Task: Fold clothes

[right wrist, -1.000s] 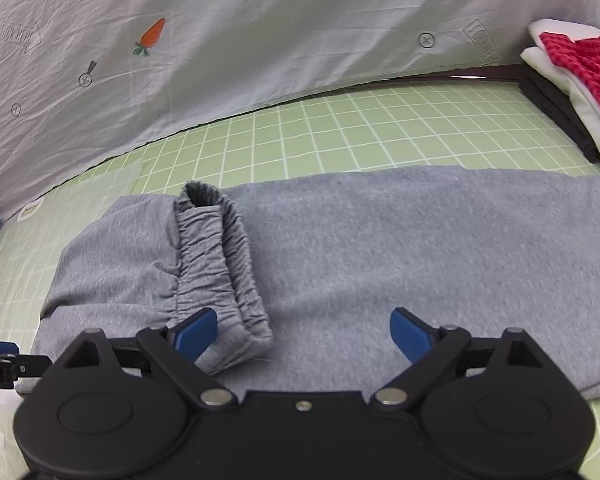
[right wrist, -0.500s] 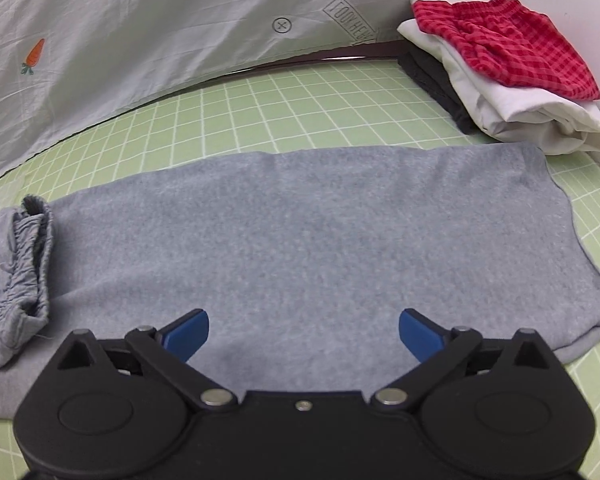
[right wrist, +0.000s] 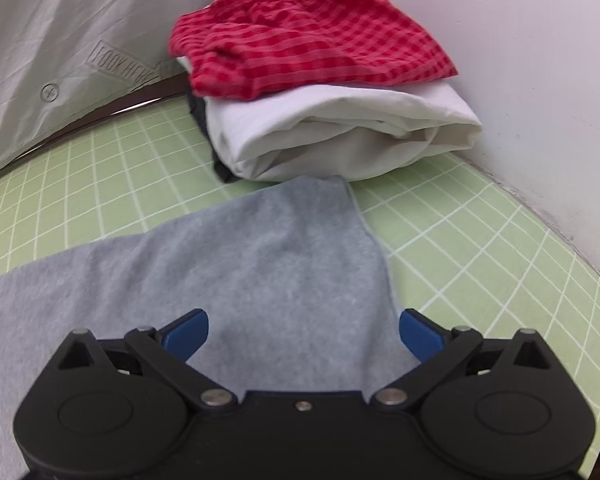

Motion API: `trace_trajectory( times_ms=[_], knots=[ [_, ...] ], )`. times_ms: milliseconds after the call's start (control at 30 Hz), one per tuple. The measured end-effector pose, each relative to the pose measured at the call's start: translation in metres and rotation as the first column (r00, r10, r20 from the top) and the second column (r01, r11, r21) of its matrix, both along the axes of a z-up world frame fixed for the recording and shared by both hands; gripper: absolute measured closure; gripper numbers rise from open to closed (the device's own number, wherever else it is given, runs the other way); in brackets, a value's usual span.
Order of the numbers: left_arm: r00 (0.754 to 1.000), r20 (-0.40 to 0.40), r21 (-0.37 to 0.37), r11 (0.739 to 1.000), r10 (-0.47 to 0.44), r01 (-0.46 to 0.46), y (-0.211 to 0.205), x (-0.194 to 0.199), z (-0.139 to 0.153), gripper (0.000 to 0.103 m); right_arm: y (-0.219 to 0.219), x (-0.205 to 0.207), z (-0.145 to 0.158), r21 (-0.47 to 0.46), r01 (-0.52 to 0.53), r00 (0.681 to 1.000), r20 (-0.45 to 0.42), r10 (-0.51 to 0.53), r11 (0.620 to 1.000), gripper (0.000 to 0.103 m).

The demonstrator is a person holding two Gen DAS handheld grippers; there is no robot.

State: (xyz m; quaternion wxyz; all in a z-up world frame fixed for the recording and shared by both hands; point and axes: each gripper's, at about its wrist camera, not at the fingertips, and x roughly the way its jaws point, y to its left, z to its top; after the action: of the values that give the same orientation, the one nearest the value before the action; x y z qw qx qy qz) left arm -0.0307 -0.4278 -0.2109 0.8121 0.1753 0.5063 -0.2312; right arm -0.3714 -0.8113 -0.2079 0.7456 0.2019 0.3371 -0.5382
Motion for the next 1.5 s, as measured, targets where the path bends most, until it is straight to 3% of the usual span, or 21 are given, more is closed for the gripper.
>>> trace_trajectory(
  times_ms=[167, 233, 433, 533, 600, 700, 933, 1133, 1500],
  knots=[
    [1.000, -0.001, 0.023, 1.000, 0.013, -0.013, -0.005, -0.001, -0.001, 0.000, -0.026, -0.020, -0.014, 0.028, 0.014, 0.999, 0.033, -0.015, 1.000, 0.000],
    [1.000, -0.011, 0.037, 0.999, 0.014, -0.014, -0.008, 0.001, 0.000, 0.000, -0.027, -0.026, -0.017, 0.035, 0.008, 0.997, 0.080, -0.011, 0.999, 0.000],
    [1.000, -0.030, 0.067, 0.998, 0.008, -0.006, -0.014, 0.004, 0.002, 0.000, -0.016, -0.022, -0.018, 0.021, -0.049, 0.996, 0.081, 0.047, 0.999, 0.002],
    [1.000, -0.023, 0.069, 0.998, 0.006, -0.005, -0.014, 0.003, 0.002, 0.000, -0.011, -0.020, -0.014, 0.013, -0.071, 0.994, 0.088, 0.070, 0.997, 0.021],
    [1.000, -0.015, 0.067, 0.998, 0.007, -0.006, -0.014, 0.001, 0.002, 0.000, -0.008, -0.015, -0.010, 0.012, -0.083, 0.992, 0.099, 0.081, 0.997, 0.058],
    [1.000, -0.019, 0.060, 0.998, 0.022, -0.021, -0.013, 0.001, 0.003, 0.000, -0.003, -0.007, -0.005, 0.026, -0.072, 0.991, 0.112, 0.069, 0.997, 0.088],
    [0.999, 0.044, 0.060, 0.998, -0.025, 0.022, -0.013, -0.005, 0.020, 0.000, 0.008, 0.010, 0.018, 0.022, -0.078, 0.994, 0.080, 0.076, 0.997, 0.092],
    [0.996, 0.079, -0.031, 0.998, -0.051, 0.054, 0.005, -0.008, 0.049, 0.000, 0.035, 0.027, 0.056, -0.053, -0.123, 0.984, 0.122, 0.129, 0.991, 0.092],
    [0.989, 0.114, -0.062, 0.993, -0.093, 0.101, 0.052, 0.009, 0.064, 0.000, 0.120, 0.120, 0.078, -0.104, -0.279, 0.943, 0.159, 0.293, 0.955, 0.092]
  ],
)
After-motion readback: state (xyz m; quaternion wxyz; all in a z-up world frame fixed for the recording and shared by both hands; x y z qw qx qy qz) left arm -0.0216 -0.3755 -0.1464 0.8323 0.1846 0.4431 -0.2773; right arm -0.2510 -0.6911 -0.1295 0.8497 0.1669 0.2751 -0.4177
